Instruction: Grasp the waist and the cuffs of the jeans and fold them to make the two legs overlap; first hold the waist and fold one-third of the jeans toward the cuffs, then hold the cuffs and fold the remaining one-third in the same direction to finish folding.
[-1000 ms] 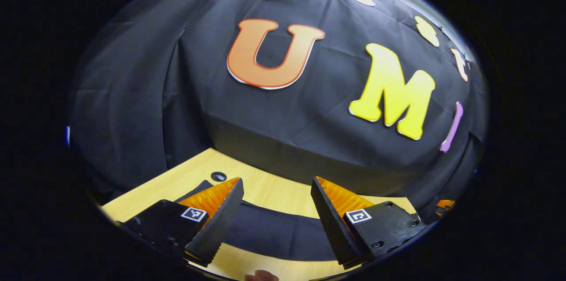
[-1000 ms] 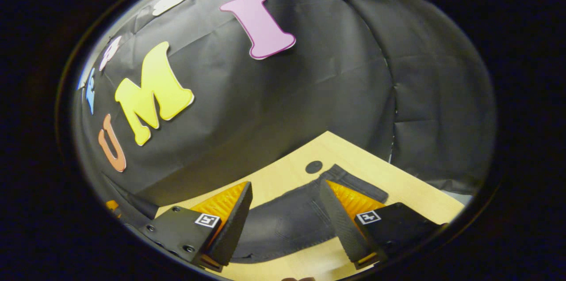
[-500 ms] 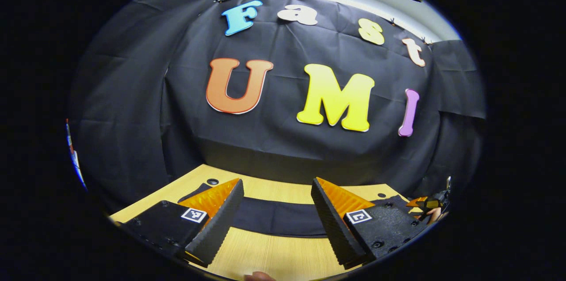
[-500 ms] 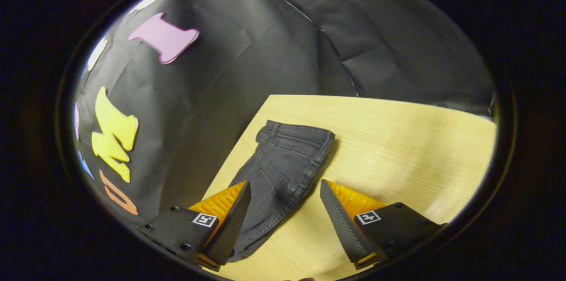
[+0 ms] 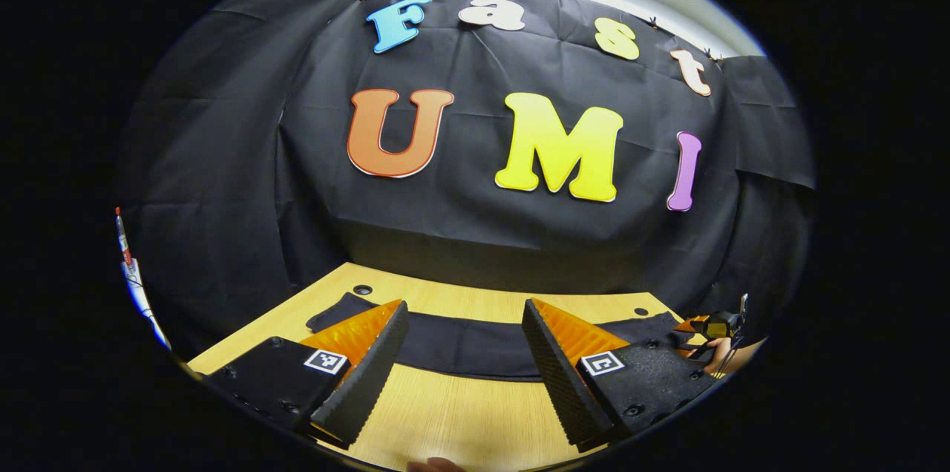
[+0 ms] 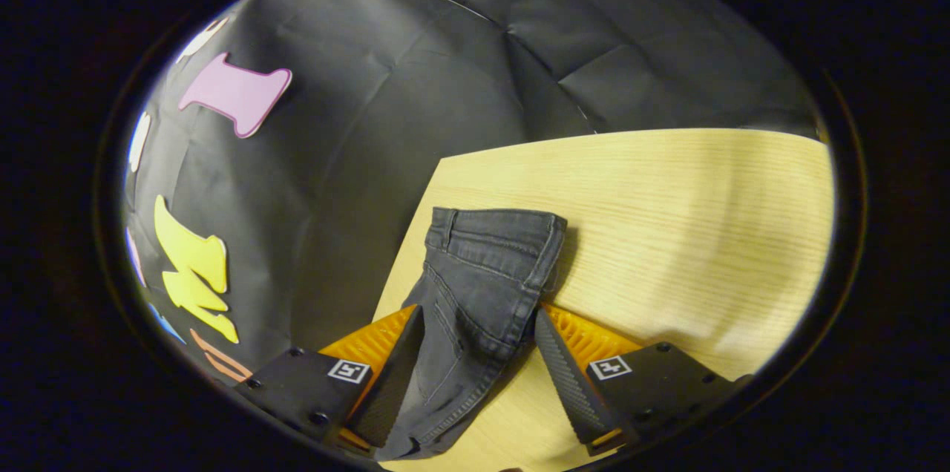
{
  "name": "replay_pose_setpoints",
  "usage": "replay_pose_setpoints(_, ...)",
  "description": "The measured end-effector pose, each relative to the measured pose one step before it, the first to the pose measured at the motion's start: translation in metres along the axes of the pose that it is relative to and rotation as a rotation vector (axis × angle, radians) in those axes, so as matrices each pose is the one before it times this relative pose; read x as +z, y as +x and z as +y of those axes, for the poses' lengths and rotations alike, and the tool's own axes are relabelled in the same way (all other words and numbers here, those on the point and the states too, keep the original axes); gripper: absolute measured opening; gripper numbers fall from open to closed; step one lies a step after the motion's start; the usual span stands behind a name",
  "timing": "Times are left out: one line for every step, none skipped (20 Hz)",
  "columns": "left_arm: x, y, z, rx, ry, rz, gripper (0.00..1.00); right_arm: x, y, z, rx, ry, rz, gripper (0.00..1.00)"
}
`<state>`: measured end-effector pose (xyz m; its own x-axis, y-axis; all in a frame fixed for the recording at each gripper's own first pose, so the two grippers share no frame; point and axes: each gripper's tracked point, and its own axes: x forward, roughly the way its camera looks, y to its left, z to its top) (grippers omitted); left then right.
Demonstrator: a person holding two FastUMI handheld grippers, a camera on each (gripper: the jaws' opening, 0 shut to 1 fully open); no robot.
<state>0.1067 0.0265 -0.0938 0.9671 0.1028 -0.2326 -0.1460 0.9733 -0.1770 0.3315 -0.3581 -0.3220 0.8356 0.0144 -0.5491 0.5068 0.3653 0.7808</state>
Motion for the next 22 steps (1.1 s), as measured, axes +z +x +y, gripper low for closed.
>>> replay_pose_setpoints(0.00076, -0.00001, 0.00414, 0.00320, -0.00459, 0.00313, 0.98, -0.00003, 0.00105, -0.00459, -0.01641, -0.00364, -0.00545, 0.82)
replay_pose_setpoints(-0.00077, 0.00043, 0.00188, 0.00271, -0.00559, 0.00583, 0.98, 0.00015, 0.00020, -0.00369, -0.00479, -0.00290, -0.00501, 0.77)
replay_pose_setpoints(-0.00051, 0.00030, 0.00015, 0.00327, -0.00422, 0.00556, 0.98, 0.00112, -0.00070, -0.00357, -0.00584, 0.00496, -0.00707, 0.64)
replay_pose_setpoints(-0.00108, 0.00065, 0.00037, 0.00097, -0.00225, 0.00611, 0.99, 0.00021, -0.00055, -0.00262, 0.00202, 0.00989, -0.00369, 0.60)
replay_pose_setpoints(-0.00083, -0.00046, 0.00049, 0.00139, 0.00057, 0.00378, 0.98, 0.00042, 0.00183, 0.00199, 0.01125, 0.01158, -0.00129, 0.46)
replay_pose_setpoints(0.00186, -0.00102, 0.00001, -0.00062, 0.00309, -0.00121, 0.98, 0.00182, 0.00235, -0.00490, -0.01688, -0.00642, 0.00037, 0.46)
replay_pose_setpoints(0.00150, -0.00056, -0.00005, -0.00295, 0.00547, -0.00064, 0.98, -0.00135, -0.00181, 0.00033, 0.00669, -0.01140, 0.00088, 0.39)
replay_pose_setpoints(0.00000, 0.00137, -0.00039, -0.00521, 0.00703, 0.00282, 0.98, -0.00077, 0.00127, -0.00279, -0.01484, -0.02021, 0.00306, 0.35)
replay_pose_setpoints(0.00071, 0.00053, 0.00050, -0.00116, 0.00187, 0.00354, 0.98, -0.00028, 0.00216, 0.00036, 0.00125, -0.01431, -0.00291, 0.30)
replay_pose_setpoints(0.00150, 0.00085, -0.00048, -0.00695, -0.00145, 0.00150, 0.98, -0.00028, 0.00105, -0.00040, -0.00924, -0.01273, 0.00436, 0.26)
replay_pose_setpoints(0.00091, 0.00019, -0.00030, -0.00298, -0.00003, 0.00063, 0.98, -0.00010, 0.00121, 0.00055, -0.00366, -0.01412, 0.00147, 0.20)
replay_pose_setpoints(0.00084, -0.00024, 0.00037, -0.00364, 0.00047, -0.00107, 0.98, 0.00217, -0.00045, 0.00068, -0.00943, -0.01500, -0.00535, 0.16)
replay_pose_setpoints(0.00073, 0.00037, 0.00069, -0.00167, 0.00248, -0.00058, 0.98, -0.00121, 0.00016, 0.00004, -0.01121, -0.02656, 0.00362, 0.14)
replay_pose_setpoints(0.00065, 0.00022, 0.00117, -0.00093, -0.00016, 0.00097, 0.98, 0.00171, -0.00152, 0.00050, -0.00833, -0.03121, -0.00521, 0.10)
replay_pose_setpoints(-0.00106, -0.00107, 0.00282, 0.00116, -0.00308, 0.00290, 0.98, 0.00185, -0.00345, 0.00540, 0.00377, -0.02423, -0.00883, 0.14)
replay_pose_setpoints(-0.00043, -0.00002, 0.00306, 0.00463, -0.00327, 0.00323, 0.98, 0.00224, -0.00590, 0.00580, 0.01297, -0.01930, -0.01150, 0.14)
replay_pose_setpoints(-0.00092, -0.00033, 0.00313, 0.00350, -0.00751, 0.00341, 0.98, 0.00377, -0.00594, 0.00750, 0.01436, -0.02173, -0.01202, 0.14)
replay_pose_setpoints(-0.00193, -0.00055, 0.00326, 0.00444, -0.00744, 0.00199, 0.98, 0.00277, -0.00562, 0.01167, 0.01344, -0.02912, -0.01090, 0.14)
replay_pose_setpoints(-0.00058, -0.00014, 0.00271, 0.00467, -0.00809, 0.00170, 0.98, 0.00187, -0.00590, 0.01087, 0.01294, -0.03350, -0.00673, 0.14)
replay_pose_setpoints(-0.00022, -0.00205, 0.00364, 0.00253, -0.01250, -0.00307, 0.98, 0.00631, -0.01221, 0.02653, 0.03033, -0.08005, -0.02202, 0.14)
replay_pose_setpoints(0.00021, -0.00106, 0.00114, -0.00190, -0.00409, -0.00263, 0.99, 0.00494, -0.00838, 0.01324, 0.01835, -0.03648, -0.01348, 0.14)
replay_pose_setpoints(-0.00044, -0.00109, 0.00220, 0.00195, 0.00064, -0.00071, 0.99, 0.00430, -0.00766, 0.01155, 0.01959, -0.02245, -0.00906, 0.14)
